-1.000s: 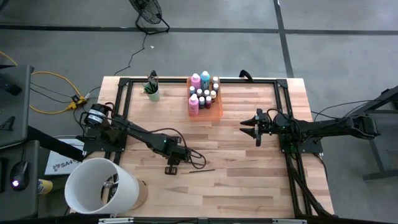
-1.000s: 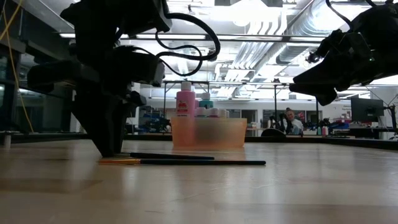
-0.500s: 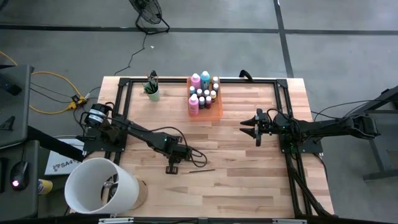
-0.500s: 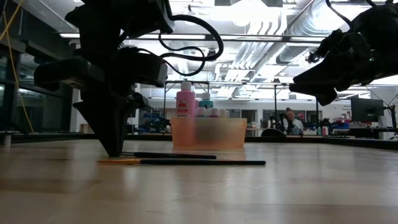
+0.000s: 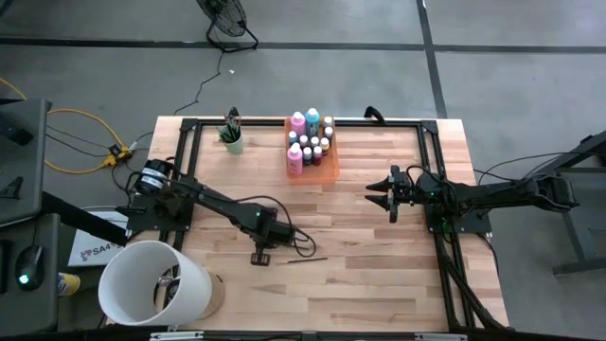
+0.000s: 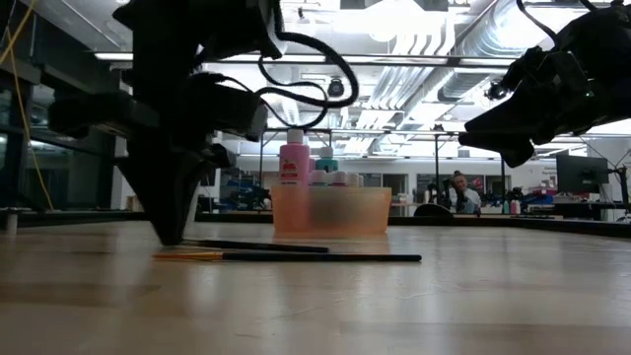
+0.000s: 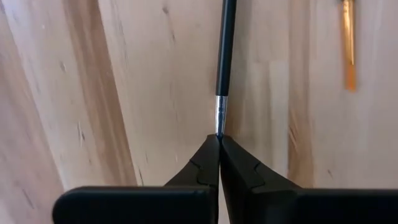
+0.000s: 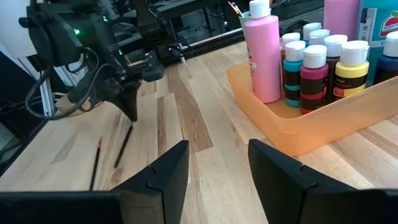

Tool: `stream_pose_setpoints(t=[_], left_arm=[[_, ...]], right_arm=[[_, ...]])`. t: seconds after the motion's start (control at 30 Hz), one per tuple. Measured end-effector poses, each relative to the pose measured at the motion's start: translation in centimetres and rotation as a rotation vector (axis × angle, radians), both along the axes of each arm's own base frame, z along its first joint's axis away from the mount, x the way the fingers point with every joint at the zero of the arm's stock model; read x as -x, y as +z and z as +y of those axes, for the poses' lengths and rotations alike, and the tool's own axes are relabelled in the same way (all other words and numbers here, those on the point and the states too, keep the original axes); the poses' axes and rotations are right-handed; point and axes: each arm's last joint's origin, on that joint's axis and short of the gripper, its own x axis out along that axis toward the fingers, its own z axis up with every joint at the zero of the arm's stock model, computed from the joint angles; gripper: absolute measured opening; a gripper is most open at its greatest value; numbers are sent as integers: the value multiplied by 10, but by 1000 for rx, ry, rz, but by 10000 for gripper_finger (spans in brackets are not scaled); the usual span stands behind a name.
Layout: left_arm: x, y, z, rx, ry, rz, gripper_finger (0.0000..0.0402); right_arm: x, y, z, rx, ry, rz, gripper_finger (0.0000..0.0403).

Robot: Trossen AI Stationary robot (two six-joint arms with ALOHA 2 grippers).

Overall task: Pick & Place Paint Supplies
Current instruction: Put the white paintbrush into the cup

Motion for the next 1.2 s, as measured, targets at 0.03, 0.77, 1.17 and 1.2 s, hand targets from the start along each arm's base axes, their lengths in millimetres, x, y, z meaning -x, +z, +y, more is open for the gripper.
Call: stream_pose_setpoints(t=[0.03, 0.77, 1.17, 1.2], left_arm=[[-1, 3, 0, -4, -7, 9, 0], [7, 138, 24, -635, 62, 181, 0], [9, 155, 99, -712, 140, 228, 0], [9, 155, 106, -714, 138, 242, 0]], right_arm=[[0, 0, 0, 0, 0, 0, 160], [0, 0, 0, 0, 0, 0, 160], [0, 0, 0, 0, 0, 5, 160], [0, -1, 0, -1, 0, 5, 160]])
